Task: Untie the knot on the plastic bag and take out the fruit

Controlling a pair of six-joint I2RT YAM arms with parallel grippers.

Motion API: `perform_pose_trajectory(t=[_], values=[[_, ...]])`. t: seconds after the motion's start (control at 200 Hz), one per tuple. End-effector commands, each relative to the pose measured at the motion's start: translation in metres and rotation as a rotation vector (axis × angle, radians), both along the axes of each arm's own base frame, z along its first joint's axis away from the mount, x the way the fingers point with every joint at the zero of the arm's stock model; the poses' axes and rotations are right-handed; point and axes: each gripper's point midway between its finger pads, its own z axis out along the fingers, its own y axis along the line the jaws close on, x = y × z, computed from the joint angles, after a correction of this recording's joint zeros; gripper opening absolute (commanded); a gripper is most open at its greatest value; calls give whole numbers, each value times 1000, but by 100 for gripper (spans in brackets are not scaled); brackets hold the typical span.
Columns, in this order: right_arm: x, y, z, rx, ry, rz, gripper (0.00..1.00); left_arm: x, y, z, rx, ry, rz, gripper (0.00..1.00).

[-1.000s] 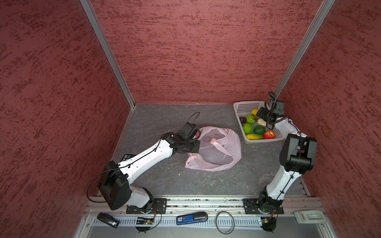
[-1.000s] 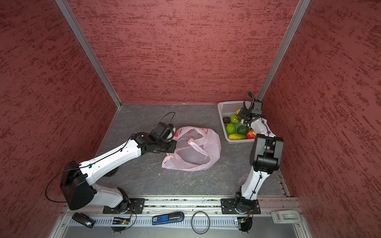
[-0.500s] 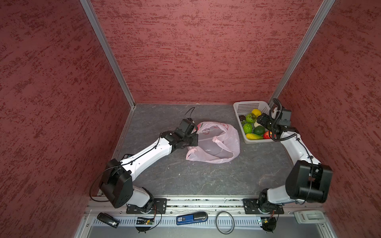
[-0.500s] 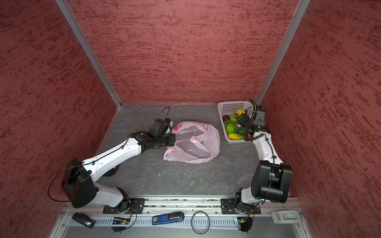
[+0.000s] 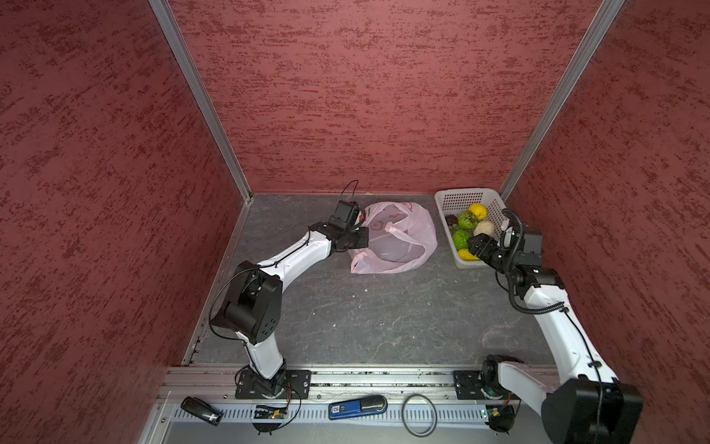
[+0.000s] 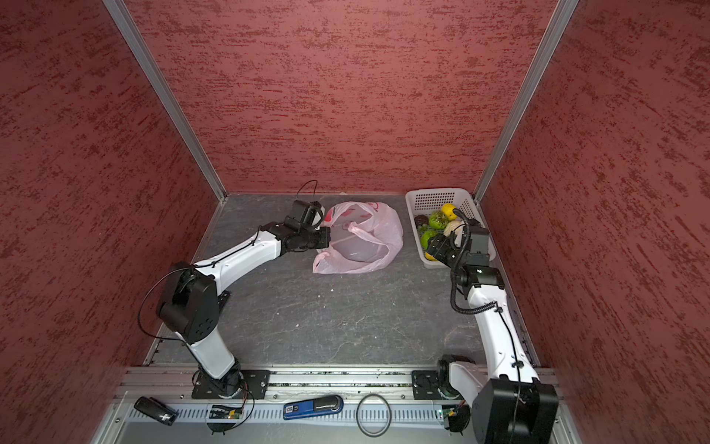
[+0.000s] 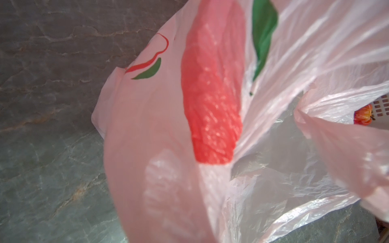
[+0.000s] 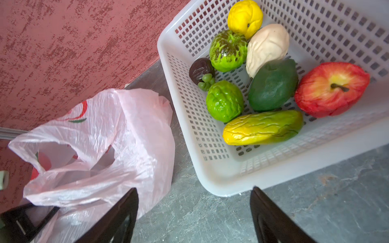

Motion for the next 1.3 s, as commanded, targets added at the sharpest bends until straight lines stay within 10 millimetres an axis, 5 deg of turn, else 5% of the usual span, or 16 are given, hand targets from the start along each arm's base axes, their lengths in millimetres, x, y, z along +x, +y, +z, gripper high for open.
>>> perform_pose_trajectory(t=[0.0, 0.175, 0.561, 0.827, 1.082, 1.297], values=[[-11, 6, -7, 22, 34, 8, 84, 9, -6, 11, -25, -39, -41, 10], [-10, 6, -4, 26, 26, 10, 84, 5, -6, 19, -42, -52, -45, 29], [-4, 6, -6, -18, 23, 39, 85, -29, -1, 71, -129, -160, -97, 100], [11, 5, 6, -111, -80, 96, 95, -69, 29, 85, -94, -253, -59, 100], [37, -12, 0, -297, -160, 103, 99, -96, 96, 65, 57, -368, 50, 100], [52, -26, -17, -392, -243, 53, 98, -89, 158, 42, 157, -472, 155, 100]])
